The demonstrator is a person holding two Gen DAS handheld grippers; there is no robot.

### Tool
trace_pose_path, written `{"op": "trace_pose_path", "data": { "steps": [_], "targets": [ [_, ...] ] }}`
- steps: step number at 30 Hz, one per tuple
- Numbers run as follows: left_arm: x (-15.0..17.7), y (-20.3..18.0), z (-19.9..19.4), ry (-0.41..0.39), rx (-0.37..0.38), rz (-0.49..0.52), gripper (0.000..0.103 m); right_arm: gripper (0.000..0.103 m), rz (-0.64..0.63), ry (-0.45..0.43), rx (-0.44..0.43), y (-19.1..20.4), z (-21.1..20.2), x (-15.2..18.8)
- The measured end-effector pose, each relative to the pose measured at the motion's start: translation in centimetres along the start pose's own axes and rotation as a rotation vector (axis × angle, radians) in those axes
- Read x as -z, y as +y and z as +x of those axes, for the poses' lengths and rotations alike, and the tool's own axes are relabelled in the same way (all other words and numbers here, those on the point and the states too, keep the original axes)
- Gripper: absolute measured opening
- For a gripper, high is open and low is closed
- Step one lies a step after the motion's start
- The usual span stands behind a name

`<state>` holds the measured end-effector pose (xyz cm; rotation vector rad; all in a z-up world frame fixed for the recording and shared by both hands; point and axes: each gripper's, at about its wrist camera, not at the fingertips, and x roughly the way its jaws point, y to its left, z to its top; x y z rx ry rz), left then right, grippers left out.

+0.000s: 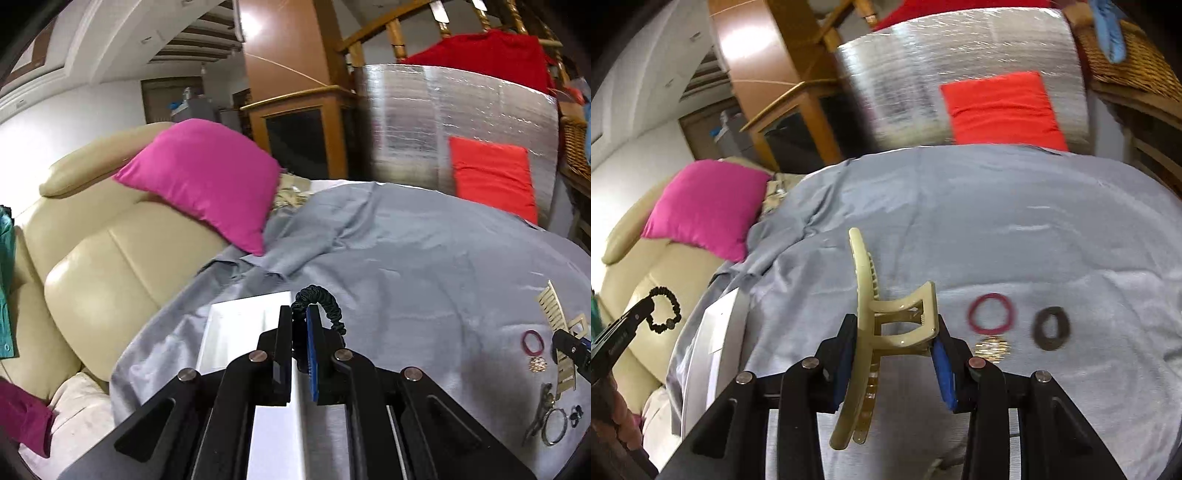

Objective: Organize jewelry
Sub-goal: 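Carry the claw clip and scrunchie over to the white tray with both tools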

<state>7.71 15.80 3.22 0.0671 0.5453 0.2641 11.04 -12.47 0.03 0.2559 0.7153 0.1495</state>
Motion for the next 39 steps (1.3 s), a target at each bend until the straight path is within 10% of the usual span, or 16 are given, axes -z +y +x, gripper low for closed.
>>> {"op": "trace_pose_path", "data": {
  "steps": [39],
  "targets": [
    [2.2,11.6,6.0,0.128,-0.155,-0.182,0.007,0.042,-0.413,0.255,-0.447,29.6,15.9,-2.3]
  ]
}}
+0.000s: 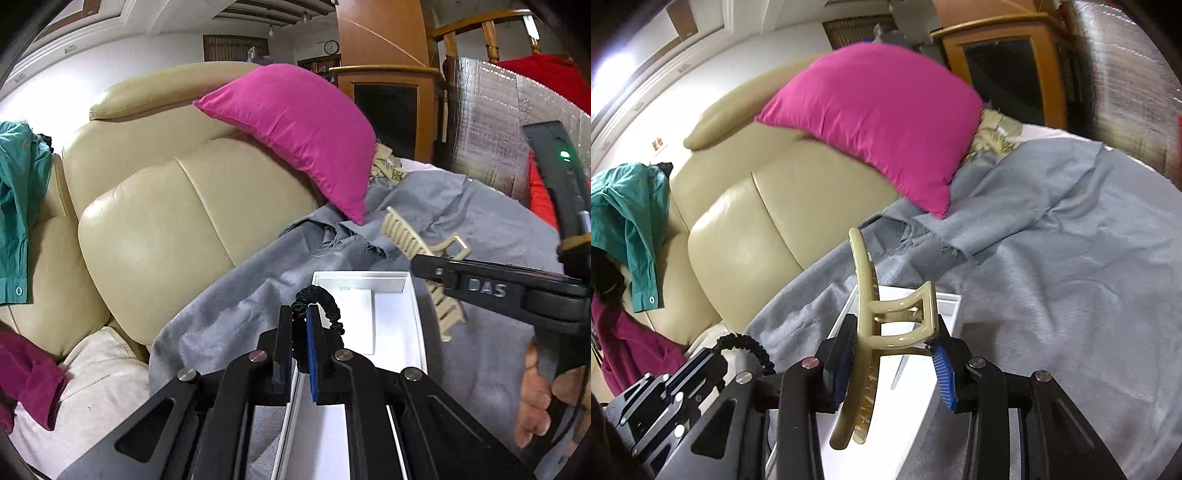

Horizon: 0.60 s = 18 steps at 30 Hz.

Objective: Organize jewelry
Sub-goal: 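Carry the claw clip and scrunchie over to the white tray with both tools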

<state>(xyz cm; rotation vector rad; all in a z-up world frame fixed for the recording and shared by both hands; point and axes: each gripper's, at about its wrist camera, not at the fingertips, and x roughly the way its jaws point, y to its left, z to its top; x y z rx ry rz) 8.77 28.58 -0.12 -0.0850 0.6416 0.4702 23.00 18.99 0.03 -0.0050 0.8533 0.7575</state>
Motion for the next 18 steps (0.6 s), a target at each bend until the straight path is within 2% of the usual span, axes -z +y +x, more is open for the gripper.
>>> {"op": "trace_pose_path", "data": {
  "steps": [8,18],
  "targets": [
    [0.6,-0.6,1.9,0.067,-0.026,0.014,0.007,0.042,0.001,0.080,0.003,-0.7,3.6,0.6],
    [2.6,-0.3,6.7,0.280,-0.017,-0.027,0.007,0.041,0.037,0.134,0.038,-1.9,6.5,0.9]
  ]
}}
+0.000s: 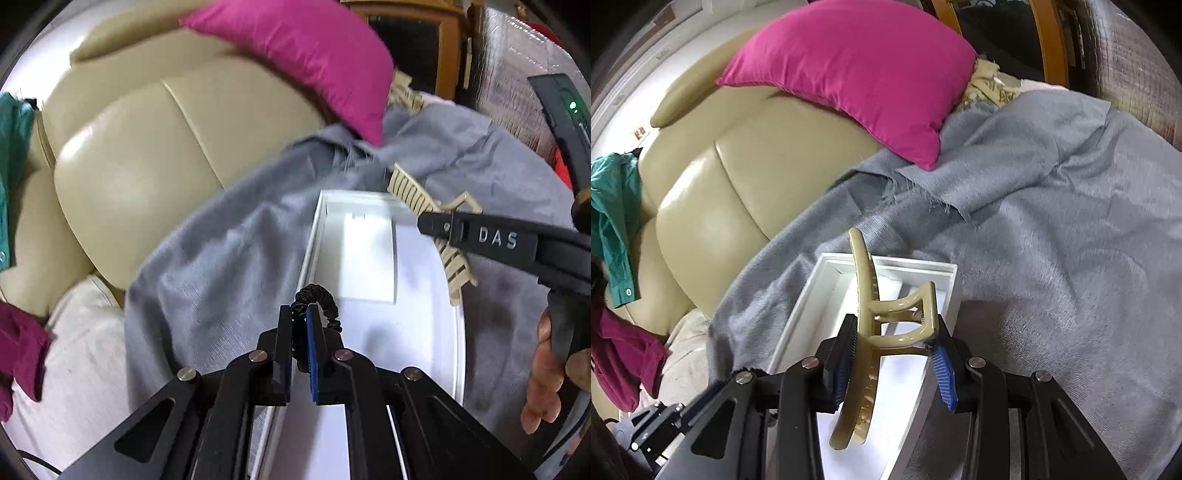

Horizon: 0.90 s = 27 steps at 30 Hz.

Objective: Organize jewelry
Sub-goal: 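Carry the claw clip and scrunchie over to the white tray with both tools, then release the claw clip and scrunchie into the white tray with both tools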

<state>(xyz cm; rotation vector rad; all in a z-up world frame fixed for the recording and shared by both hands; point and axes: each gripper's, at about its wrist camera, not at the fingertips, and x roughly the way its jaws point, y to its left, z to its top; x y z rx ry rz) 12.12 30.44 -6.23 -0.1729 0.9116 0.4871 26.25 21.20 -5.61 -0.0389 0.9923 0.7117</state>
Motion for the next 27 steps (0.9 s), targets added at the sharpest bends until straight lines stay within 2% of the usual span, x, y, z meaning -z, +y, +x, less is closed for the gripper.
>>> {"op": "trace_pose_path", "data": {
  "steps": [5,10,13,16,17,19,23,27],
  "targets": [
    [0.1,-0.2,1.3,0.046,0.012,-0.007,0.008,0.041,-0.005,0.010,0.009,0.1,0.7,0.1],
    [-0.1,0.8,2.7,0.080,-0.012,-0.038,0.009,0.042,-0.031,0.054,0.009,1.0,1.4,0.6],
    [0.1,0.9,3.4,0.086,-0.017,-0.038,0.011,0.042,0.006,0.082,0.008,0.8,2.0,0.9],
    [0.0,0.5,3.7,0.085,-0.025,-0.016,0.013,0.051,0.032,0.087,-0.002,0.8,2.2,0.8],
    [0.1,0.5,3.9,0.091,-0.023,-0.015,0.015,0.053,0.041,0.086,-0.002,0.8,2.2,0.8],
    [0.2,0.6,4.5,0.116,0.007,-0.028,0.027,0.054,0.043,0.085,0.001,1.0,2.0,0.7],
    [0.2,0.7,4.7,0.122,0.036,-0.046,0.031,0.056,0.066,0.016,-0.009,0.8,-0.8,0.5],
    [0.1,0.2,2.6,0.071,0.048,-0.049,0.037,0.056,0.077,-0.061,0.012,-0.1,-5.5,0.8]
  ]
}}
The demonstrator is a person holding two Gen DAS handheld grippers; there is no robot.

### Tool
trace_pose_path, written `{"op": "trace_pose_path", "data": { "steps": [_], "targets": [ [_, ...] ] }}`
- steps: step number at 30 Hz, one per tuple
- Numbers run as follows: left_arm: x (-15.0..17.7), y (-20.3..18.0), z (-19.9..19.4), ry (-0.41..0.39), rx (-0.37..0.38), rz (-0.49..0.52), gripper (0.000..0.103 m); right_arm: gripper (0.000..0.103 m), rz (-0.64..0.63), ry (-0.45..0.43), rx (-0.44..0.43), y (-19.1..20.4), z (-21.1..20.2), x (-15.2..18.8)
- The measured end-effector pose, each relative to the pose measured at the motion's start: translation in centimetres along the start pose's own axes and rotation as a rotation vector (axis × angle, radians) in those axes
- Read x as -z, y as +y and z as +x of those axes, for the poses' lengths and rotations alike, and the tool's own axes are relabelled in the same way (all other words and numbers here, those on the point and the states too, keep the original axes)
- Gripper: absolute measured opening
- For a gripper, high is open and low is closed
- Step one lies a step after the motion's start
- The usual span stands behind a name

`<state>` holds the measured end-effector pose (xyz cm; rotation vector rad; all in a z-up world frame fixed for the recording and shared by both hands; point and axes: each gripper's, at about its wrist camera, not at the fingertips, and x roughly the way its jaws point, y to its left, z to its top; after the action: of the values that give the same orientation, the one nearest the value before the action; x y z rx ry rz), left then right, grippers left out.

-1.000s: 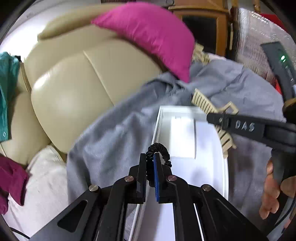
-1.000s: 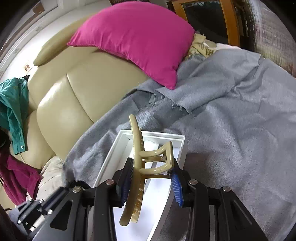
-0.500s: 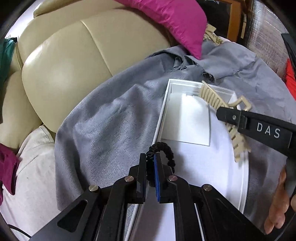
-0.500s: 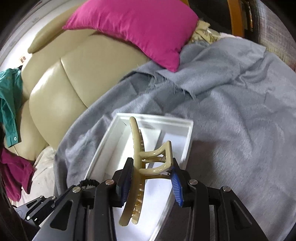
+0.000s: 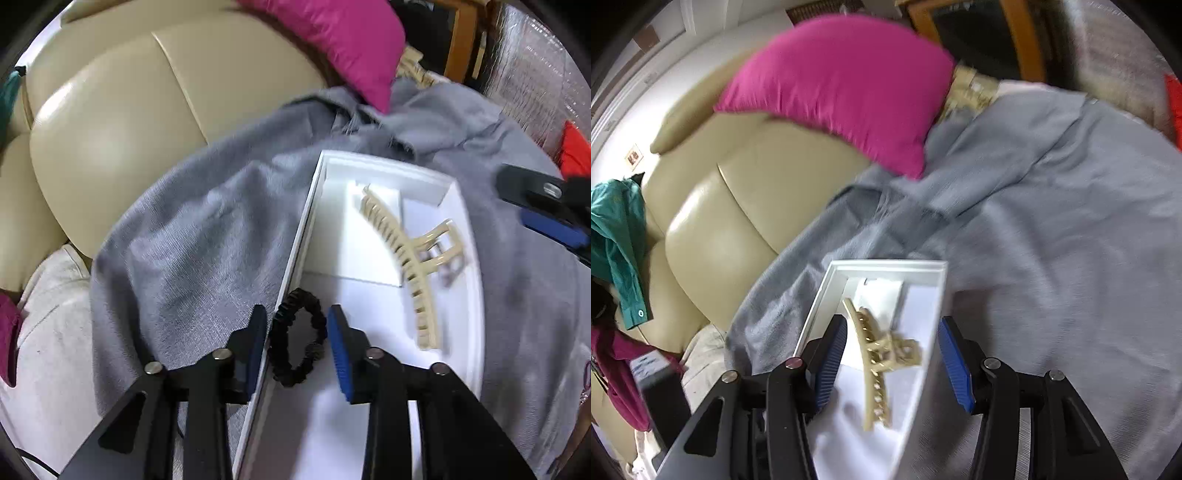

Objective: Organize jewelry
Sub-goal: 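Release the claw clip and scrunchie into the white tray with both tools, then move both tools back over the remaining jewelry on the table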

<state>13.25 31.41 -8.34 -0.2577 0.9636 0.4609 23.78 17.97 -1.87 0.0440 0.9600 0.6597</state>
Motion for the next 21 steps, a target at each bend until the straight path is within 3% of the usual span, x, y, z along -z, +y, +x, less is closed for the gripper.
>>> {"op": "trace_pose_path", "data": {
  "steps": [2,5,10,16,21],
  "targets": [
    [0.1,-0.8,-2.0,-0.073,-0.041,0.030,0.039,0.055,-0.001,-0.032,0.025,-0.9,-2.9,0.5],
    [0.8,-2.8,-5.6,-0.202,-0.058,0.082,0.053,0.055,0.015,-0.085,0.091,-3.7,-8.5,2.3],
    [3.2,-8.5,-10.3,-0.314,0.098,0.184,0.057,0.055,0.129,-0.154,0.193,-10.7,-18.2,7.4],
    [7.4,-16.5,-13.0,-0.305,0.310,0.379,0.057,0.055,0.324,-0.214,0.327,-20.2,-27.7,14.1],
    [10.0,-21.2,-13.0,-0.224,0.426,0.456,0.059,0.055,0.480,-0.220,0.347,-25.8,-29.6,18.7]
  ]
}}
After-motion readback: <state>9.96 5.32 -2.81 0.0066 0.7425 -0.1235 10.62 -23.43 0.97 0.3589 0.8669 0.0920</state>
